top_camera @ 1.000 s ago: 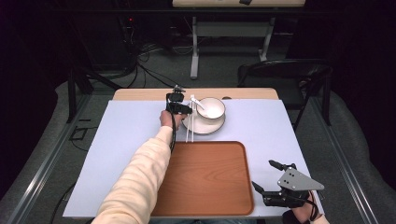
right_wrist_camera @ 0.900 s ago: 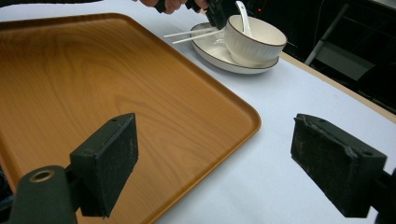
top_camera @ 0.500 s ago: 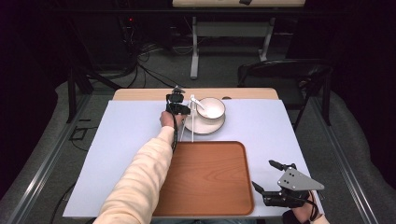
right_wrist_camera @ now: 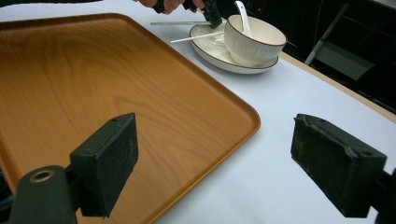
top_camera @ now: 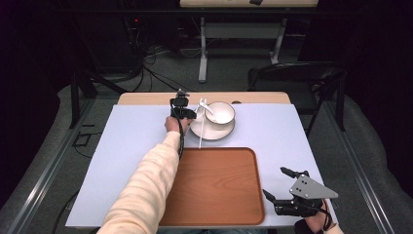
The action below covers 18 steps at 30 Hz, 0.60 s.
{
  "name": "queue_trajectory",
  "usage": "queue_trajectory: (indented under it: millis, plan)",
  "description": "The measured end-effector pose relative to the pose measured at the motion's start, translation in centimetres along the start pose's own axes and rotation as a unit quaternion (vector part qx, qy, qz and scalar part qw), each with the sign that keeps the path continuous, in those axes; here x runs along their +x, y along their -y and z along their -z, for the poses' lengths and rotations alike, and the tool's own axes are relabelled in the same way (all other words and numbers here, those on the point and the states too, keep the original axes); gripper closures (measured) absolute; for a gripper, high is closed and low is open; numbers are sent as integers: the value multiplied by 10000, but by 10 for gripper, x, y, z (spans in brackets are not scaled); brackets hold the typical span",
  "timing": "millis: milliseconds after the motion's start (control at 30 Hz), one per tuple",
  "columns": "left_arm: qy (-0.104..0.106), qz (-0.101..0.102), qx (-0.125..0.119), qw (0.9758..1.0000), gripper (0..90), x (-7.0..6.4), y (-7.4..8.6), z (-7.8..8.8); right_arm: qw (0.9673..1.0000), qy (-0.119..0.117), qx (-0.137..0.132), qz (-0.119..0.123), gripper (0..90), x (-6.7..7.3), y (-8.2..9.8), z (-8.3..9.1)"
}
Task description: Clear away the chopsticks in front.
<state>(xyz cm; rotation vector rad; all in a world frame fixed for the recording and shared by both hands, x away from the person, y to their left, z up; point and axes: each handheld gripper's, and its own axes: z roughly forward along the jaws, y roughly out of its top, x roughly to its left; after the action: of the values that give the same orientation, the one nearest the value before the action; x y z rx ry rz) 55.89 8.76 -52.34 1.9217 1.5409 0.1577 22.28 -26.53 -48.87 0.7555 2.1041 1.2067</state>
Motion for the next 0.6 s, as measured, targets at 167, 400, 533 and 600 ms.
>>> queue_trajectory:
  millis: [167,400,533,600]
  plan:
    - [41,76,-72,9999,836,3,-1,8,10000,1,-8,-1,144,0,0,0]
    - [133,227,-217,9994,837,9,-5,28,10000,10,-3,-16,144,0,0,0]
    - [201,226,-353,9989,837,10,-5,41,10000,5,-13,20,144,1,0,1]
    - [178,121,-347,9992,837,11,-4,48,10000,25,14,-18,144,0,0,0]
